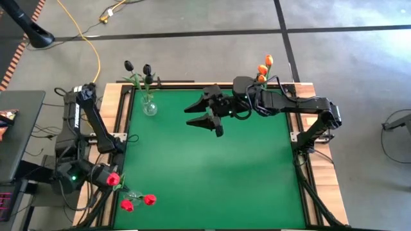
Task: Sort flowers into vase by color
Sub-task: Put the left red flower into the bottom transparent vase
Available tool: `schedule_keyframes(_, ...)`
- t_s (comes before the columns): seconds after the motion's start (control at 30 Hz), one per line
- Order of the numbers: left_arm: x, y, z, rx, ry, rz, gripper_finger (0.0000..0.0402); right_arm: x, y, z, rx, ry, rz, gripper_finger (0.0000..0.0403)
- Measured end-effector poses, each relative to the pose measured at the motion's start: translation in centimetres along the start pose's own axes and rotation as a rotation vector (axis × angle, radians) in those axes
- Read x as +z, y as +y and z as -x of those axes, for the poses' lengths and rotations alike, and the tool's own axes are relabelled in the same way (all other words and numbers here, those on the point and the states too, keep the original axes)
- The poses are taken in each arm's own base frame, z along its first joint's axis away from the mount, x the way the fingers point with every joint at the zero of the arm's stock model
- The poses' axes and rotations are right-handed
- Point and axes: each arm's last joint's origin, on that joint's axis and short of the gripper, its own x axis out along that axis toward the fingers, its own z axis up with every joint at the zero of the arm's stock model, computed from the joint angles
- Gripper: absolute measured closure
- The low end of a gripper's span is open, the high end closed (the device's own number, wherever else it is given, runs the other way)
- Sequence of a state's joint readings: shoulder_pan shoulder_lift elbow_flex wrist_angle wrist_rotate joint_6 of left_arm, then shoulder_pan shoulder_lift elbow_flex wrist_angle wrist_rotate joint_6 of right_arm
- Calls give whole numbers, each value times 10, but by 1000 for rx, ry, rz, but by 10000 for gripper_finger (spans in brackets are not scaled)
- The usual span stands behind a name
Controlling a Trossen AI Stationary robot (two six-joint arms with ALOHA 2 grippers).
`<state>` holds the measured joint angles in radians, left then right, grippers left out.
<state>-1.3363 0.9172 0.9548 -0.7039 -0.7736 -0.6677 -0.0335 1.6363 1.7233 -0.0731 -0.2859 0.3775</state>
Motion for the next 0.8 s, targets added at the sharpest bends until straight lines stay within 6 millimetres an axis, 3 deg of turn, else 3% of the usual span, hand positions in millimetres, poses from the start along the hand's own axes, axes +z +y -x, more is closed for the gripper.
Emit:
schedule_keyframes(0.4, -66, 3, -20, 16, -46, 131, 401, 1, 0, 0, 1, -8, -34, 111)
schedule_keyframes(0.6, -79, 6, -27, 19, -48, 159, 401, 1, 0, 0, 0, -9, -33, 111)
schedule_keyframes(0.8, -81, 7, -28, 45, -70, 220, 400, 1, 0, 0, -1, -8, -33, 111)
